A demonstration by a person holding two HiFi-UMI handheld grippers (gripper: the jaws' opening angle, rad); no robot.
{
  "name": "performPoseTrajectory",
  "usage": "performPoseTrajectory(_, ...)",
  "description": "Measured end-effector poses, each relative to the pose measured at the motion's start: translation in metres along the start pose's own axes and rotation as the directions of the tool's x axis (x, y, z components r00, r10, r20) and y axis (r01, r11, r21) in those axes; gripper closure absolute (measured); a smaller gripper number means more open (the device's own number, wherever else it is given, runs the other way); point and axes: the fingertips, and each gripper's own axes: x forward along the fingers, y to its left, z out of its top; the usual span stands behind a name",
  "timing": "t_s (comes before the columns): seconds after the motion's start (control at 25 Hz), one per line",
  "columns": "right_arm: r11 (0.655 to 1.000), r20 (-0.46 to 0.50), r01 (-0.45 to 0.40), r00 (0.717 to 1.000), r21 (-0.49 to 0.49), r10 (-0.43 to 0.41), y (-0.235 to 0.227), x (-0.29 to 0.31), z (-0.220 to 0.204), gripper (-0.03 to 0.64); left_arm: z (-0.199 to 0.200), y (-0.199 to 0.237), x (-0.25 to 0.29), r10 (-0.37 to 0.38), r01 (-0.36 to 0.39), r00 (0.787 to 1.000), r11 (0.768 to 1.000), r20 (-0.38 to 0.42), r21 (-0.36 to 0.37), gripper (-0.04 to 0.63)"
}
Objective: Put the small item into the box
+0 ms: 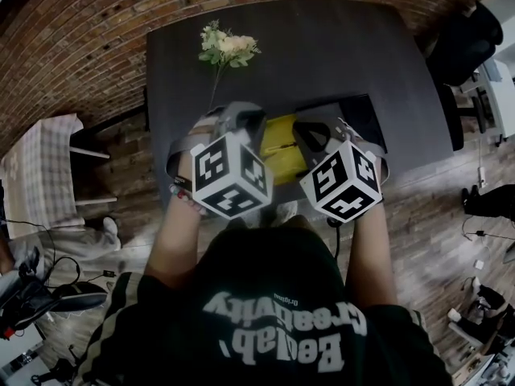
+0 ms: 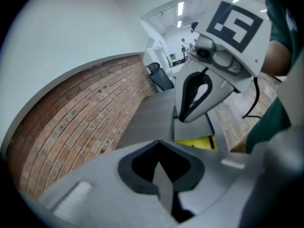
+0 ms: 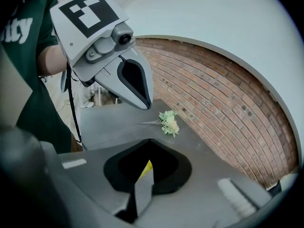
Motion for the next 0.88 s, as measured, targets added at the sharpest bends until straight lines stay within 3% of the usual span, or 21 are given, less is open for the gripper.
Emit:
performPoseTrajectory(0.28,1.000,0.009,-0.002,1.000,-0.023,0.002,-0.008,-0.001,0.015,0.611,0.002,0.019,-0.009,0.023,-0.023,1.000,1.000,0.001,0.006,0.592)
performPoseTrajectory(0.88,0.999,0.014,-0.017,1.000,-0.041,0.017,-0.006,0.000,0.007,0.611,0.002,0.014,-0.002,0.021,-0.021,1.000,1.000,-0.008,0.014,0.592)
